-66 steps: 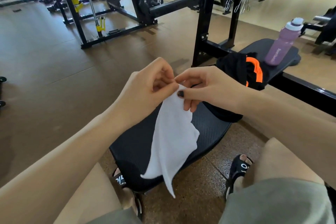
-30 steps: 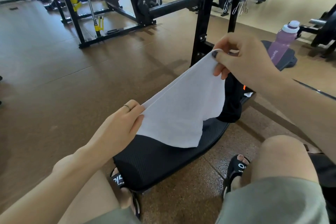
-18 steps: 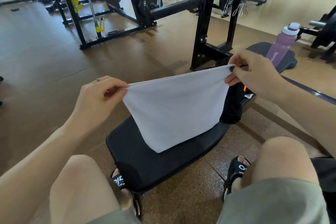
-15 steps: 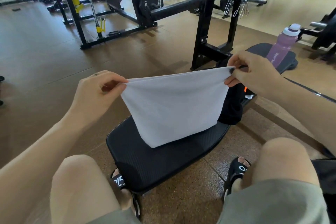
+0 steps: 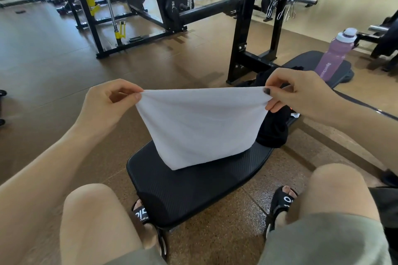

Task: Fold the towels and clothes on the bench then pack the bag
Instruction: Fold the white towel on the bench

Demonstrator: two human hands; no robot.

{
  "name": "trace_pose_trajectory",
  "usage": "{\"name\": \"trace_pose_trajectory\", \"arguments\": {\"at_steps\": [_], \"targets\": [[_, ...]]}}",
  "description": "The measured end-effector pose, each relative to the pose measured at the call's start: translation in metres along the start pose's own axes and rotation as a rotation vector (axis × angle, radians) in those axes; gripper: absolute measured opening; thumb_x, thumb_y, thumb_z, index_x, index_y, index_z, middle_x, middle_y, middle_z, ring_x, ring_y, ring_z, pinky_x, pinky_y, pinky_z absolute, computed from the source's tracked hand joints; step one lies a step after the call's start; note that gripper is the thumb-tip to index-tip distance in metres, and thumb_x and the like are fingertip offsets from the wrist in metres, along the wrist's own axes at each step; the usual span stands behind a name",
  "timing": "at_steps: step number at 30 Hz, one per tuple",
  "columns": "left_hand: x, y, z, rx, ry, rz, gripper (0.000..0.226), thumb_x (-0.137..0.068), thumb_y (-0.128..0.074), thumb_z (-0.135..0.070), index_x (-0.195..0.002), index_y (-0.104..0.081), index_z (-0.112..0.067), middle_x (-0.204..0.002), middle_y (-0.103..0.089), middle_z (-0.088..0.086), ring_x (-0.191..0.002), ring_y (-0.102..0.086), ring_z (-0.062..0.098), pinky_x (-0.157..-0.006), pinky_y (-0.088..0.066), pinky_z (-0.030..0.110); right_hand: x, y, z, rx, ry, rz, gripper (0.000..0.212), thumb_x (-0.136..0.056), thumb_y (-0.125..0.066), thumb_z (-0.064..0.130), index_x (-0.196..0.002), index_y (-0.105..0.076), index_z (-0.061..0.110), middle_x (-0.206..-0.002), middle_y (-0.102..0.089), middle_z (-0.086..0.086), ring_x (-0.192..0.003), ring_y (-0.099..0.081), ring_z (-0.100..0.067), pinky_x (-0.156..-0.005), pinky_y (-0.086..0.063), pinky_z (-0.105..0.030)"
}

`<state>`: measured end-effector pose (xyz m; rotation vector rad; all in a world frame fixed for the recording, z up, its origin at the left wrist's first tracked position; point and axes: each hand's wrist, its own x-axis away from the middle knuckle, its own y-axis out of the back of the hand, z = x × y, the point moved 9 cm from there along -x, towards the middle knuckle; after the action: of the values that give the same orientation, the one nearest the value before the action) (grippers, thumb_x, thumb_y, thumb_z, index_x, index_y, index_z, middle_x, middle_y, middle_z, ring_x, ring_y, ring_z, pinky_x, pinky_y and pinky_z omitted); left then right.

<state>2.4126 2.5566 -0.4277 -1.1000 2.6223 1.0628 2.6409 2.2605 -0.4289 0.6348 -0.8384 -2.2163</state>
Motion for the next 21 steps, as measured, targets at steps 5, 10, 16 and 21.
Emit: {"name": "trace_pose_trajectory", "arguments": {"at_steps": [5,10,16,21], "targets": [[-0.004,0.004,0.004,0.039,0.031,-0.001,0.013,-0.094,-0.069,-0.013,-0.100,-0.077,-0.021,-0.096,-0.075,-0.008,-0.094,-0.071,0.012,-0.096,-0.055,0.035,-0.002,0.004,0.014,0.077,0.103,-0.038,0.011,-0.101,-0.055,0.009,-0.101,-0.061,0.017,-0.078,-0.072,-0.001,-0.064,-0.074,-0.010,-0.073,-0.062,-0.035],[-0.004,0.009,0.015,0.090,0.068,-0.016,0.018,-0.093,-0.070,-0.013,-0.096,-0.077,-0.029,-0.096,-0.076,-0.007,-0.098,-0.071,0.016,-0.100,-0.054,0.043,0.003,-0.012,0.017,0.132,0.143,0.105,0.020,-0.102,-0.050,0.004,-0.101,-0.060,0.022,-0.081,-0.072,0.000,-0.070,-0.074,-0.008,-0.075,-0.063,-0.036],[-0.003,0.010,0.016,0.095,0.062,-0.027,0.016,-0.093,-0.070,-0.014,-0.100,-0.077,-0.026,-0.098,-0.076,-0.005,-0.099,-0.071,0.016,-0.100,-0.055,0.041,0.005,-0.017,0.011,0.131,0.078,0.169,0.014,-0.100,-0.055,0.008,-0.098,-0.060,0.021,-0.076,-0.074,0.004,-0.069,-0.074,-0.007,-0.074,-0.061,-0.031],[-0.004,0.011,0.009,0.053,0.039,-0.026,0.015,-0.093,-0.069,-0.012,-0.101,-0.076,-0.023,-0.098,-0.075,-0.008,-0.096,-0.069,0.006,-0.094,-0.054,0.027,0.003,-0.012,0.005,0.107,-0.008,0.125,0.008,-0.097,-0.063,0.012,-0.091,-0.062,0.017,-0.068,-0.074,0.002,-0.059,-0.072,-0.013,-0.069,-0.059,-0.032]]}}
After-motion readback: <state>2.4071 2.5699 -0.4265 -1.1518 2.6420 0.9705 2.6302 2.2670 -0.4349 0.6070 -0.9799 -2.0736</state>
